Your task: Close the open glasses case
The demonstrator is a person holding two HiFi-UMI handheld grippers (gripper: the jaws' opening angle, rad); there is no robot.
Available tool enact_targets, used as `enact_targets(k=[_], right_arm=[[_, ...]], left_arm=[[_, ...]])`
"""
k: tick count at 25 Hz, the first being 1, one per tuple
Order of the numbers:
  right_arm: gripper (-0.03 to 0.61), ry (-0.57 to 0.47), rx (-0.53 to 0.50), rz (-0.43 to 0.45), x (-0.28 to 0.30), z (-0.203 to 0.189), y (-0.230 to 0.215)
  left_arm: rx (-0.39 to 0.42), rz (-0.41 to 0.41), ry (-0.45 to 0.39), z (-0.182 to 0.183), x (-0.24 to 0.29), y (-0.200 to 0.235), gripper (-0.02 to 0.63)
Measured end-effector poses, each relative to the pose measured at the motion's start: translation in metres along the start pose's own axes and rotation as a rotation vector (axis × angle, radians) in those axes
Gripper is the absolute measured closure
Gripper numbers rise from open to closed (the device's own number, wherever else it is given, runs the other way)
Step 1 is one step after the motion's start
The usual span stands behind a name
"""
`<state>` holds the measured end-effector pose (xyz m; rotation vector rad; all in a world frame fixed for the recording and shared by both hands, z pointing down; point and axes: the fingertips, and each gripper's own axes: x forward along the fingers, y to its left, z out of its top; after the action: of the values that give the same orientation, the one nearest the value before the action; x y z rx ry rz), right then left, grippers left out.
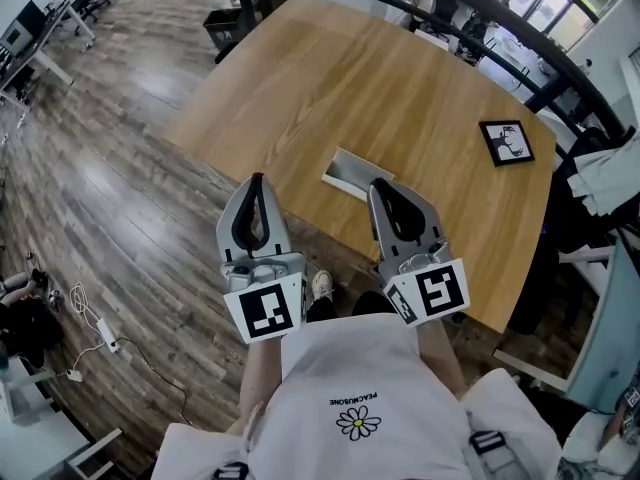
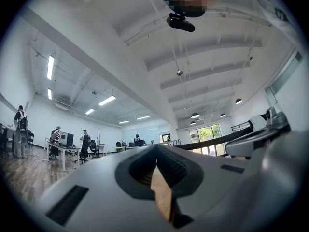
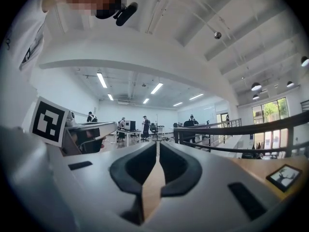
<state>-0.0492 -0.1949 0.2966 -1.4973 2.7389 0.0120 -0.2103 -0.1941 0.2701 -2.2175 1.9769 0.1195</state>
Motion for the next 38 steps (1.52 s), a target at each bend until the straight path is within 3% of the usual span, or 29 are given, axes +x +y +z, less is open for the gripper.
enact_targets(k=[6,17,21,25,30,38], right_arm=[[0.569,0.047,-0.024,-0.003,0.024,-0.012,-0.005],[0.557,0.053,-0.007,0.026,0.043,-0.024,-0.021],[0.473,0.077,0.035,0.034,0.051,-0.033,-0.030],[0.319,0.162,0.074,0.058,0.061,-0.061,-0.037],[0.287,0.264,0.099,0.060,0.073,-0.109,-0.048],[0.282,0.412,0.220,-0.054,0.069,-0.180,-0.077]], left_arm=[[-0.040,-0.020,0.072,-0.032,0.026,0.005,0.597],[-0.068,-0.051,0.052,-0.028,0.055,-0.014,0.597],[-0.053,-0.064,0.060,-0.031,0.059,-0.018,0.597],[-0.053,-0.075,0.060,-0.033,0.060,-0.024,0.597],[-0.034,-0.084,0.073,-0.039,0.061,-0.027,0.597],[-0.039,-0.062,0.093,-0.049,0.060,-0.024,0.597]])
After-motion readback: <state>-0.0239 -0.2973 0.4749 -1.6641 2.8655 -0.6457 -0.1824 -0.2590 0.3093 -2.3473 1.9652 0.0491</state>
